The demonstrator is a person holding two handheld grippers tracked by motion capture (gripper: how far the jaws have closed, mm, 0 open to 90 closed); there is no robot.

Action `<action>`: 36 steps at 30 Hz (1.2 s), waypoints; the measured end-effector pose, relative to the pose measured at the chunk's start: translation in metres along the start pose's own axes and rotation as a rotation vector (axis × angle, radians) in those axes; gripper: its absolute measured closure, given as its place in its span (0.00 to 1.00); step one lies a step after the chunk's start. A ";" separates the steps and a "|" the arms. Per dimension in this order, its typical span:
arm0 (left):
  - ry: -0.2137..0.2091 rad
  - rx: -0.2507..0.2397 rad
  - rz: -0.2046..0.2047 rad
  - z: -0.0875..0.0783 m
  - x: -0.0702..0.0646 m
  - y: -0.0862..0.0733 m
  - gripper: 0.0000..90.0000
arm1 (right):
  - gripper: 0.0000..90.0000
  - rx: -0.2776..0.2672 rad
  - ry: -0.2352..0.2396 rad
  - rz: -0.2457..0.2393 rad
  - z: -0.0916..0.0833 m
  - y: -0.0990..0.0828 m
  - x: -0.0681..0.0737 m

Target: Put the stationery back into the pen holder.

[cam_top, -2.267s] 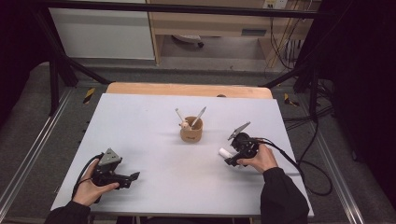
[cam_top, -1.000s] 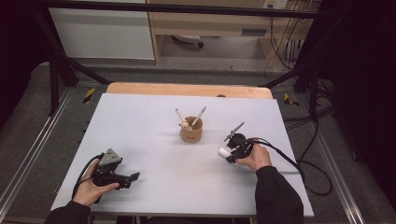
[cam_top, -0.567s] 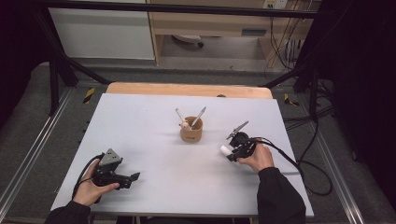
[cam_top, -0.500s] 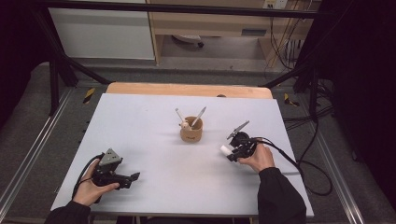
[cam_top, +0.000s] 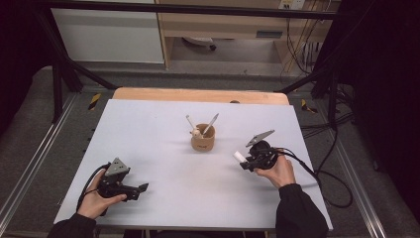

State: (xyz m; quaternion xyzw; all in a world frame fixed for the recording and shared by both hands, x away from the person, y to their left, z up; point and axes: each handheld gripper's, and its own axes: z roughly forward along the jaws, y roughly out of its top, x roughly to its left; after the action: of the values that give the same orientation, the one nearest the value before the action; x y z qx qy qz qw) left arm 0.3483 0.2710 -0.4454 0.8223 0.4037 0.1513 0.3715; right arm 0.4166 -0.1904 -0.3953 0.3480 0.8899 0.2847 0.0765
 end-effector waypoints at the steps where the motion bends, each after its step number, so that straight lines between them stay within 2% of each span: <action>1: 0.000 0.001 0.000 0.000 0.000 0.000 0.07 | 0.79 -0.019 -0.002 0.005 -0.002 -0.001 0.001; 7: 0.000 -0.003 -0.003 0.000 0.000 0.000 0.07 | 0.79 -0.130 -0.005 0.049 -0.008 -0.005 0.004; 15: 0.000 -0.002 -0.007 0.000 0.001 0.001 0.07 | 0.79 -0.301 -0.008 0.141 -0.012 -0.013 0.007; 24: 0.002 -0.001 -0.007 0.000 0.001 0.000 0.07 | 0.79 -0.499 -0.020 0.218 -0.011 -0.009 0.009; 28: 0.002 0.000 -0.006 0.000 0.001 0.000 0.07 | 0.79 -0.548 -0.012 0.236 -0.010 -0.005 0.009; 36: 0.004 -0.002 -0.003 0.000 0.001 0.000 0.07 | 0.78 -0.648 -0.035 0.248 -0.013 0.007 0.011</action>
State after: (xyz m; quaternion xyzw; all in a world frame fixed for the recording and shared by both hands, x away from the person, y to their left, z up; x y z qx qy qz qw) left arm 0.3484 0.2720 -0.4455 0.8210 0.4054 0.1526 0.3718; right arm 0.4083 -0.1846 -0.3799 0.4162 0.7028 0.5534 0.1630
